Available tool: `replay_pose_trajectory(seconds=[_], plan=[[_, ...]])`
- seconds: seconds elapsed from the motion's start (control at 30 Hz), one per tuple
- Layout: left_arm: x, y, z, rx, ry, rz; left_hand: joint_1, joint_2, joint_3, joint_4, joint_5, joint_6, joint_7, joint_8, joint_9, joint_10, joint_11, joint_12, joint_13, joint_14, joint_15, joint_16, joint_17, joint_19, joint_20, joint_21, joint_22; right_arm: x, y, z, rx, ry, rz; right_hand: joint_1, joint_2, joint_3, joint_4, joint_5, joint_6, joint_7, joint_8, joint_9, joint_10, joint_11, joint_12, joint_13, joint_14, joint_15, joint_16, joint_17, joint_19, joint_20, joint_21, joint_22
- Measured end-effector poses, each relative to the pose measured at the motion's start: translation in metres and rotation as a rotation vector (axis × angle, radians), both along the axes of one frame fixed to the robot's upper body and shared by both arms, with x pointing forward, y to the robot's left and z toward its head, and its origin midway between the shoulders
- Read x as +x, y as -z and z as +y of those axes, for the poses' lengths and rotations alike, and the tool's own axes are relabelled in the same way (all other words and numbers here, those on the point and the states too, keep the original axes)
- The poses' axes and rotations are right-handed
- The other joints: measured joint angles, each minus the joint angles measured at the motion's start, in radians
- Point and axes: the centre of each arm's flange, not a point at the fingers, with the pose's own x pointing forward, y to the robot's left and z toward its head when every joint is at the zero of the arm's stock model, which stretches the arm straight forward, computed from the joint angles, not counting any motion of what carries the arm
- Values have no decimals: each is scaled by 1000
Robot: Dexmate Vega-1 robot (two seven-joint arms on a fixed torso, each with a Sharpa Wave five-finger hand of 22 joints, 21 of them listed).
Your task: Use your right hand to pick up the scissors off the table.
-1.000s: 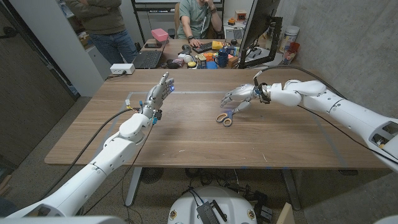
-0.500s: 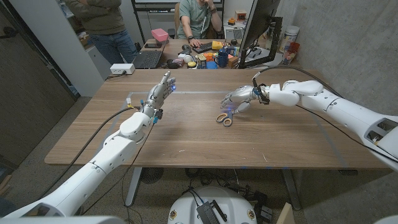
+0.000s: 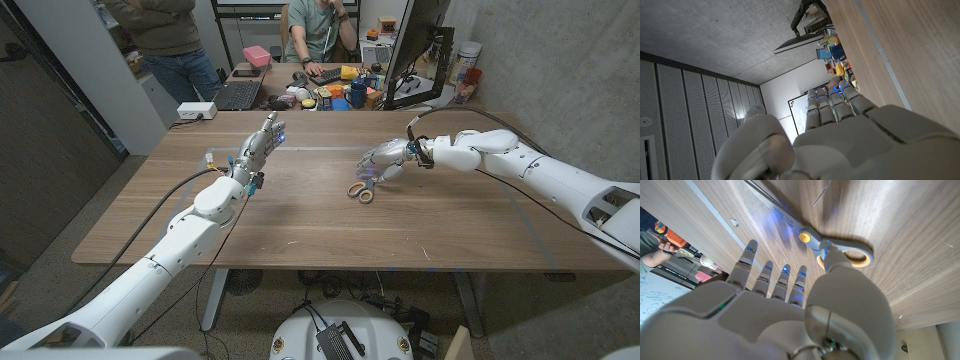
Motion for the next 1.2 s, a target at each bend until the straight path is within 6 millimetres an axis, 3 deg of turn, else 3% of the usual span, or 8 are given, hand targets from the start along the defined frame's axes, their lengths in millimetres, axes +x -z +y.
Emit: replay_pose_trajectory(seconds=[0.57,1.2], plan=[[-4,-7,1,5,-13,-18,0,0,-3,-3,0,0,0,0,0,0,0,0,0,0,0,0,0,0,0,0,0,1,8,-4,14,5,17,-6,-7,-4,4,0,0,0,0,0,-5,5,0,0,0,0,0,0,-9,-2,0,0],[0,11,1,5,-25,34,5,5,-10,-1,0,0,0,0,0,0,0,0,0,0,0,0,0,0,0,0,0,2,11,-5,18,-8,28,-10,-3,-4,4,-4,0,0,0,0,-9,2,0,0,-4,-4,0,0,-9,-2,0,0]])
